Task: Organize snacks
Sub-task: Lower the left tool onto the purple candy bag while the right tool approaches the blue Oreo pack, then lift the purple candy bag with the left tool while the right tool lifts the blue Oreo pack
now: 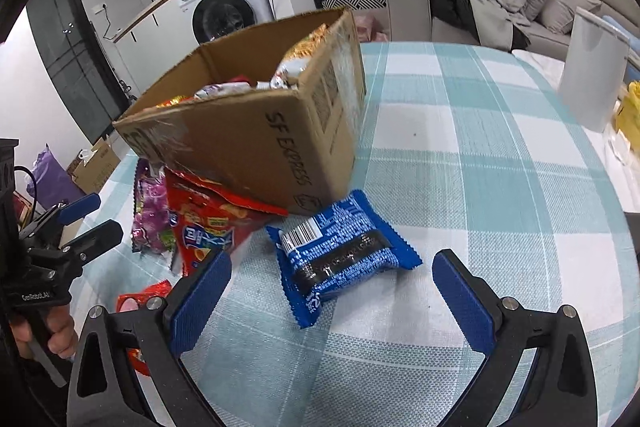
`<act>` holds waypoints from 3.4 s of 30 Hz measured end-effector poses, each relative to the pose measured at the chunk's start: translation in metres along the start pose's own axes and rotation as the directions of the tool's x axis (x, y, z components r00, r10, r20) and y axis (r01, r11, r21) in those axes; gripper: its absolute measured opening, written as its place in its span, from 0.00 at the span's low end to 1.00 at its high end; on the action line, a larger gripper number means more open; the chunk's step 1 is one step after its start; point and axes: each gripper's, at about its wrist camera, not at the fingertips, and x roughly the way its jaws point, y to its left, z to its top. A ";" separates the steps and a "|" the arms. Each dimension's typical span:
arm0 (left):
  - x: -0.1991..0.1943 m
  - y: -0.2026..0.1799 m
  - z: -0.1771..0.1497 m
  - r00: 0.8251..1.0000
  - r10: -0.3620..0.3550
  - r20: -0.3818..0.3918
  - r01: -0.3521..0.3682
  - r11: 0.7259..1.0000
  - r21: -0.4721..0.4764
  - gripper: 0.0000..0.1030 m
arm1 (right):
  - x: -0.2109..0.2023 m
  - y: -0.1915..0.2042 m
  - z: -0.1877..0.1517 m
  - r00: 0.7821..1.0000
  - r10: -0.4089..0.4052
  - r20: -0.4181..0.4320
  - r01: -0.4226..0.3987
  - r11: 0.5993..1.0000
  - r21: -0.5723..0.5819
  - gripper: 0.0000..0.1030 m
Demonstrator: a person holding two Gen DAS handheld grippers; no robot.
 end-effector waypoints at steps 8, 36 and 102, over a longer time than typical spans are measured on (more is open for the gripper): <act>0.017 -0.001 -0.002 1.000 0.003 -0.028 -0.003 1.000 0.000 0.99 | 0.017 -0.004 -0.001 1.000 0.001 -0.027 -0.001 1.000 0.013 0.98; 0.070 -0.001 0.015 0.997 -0.020 -0.079 0.018 1.000 -0.017 0.96 | 0.023 -0.012 0.003 0.999 -0.035 -0.012 0.036 0.999 0.024 0.81; 0.009 0.019 -0.003 0.990 -0.141 -0.020 0.141 0.989 -0.043 0.45 | -0.008 -0.027 -0.006 1.000 0.014 -0.016 -0.013 0.997 0.074 0.65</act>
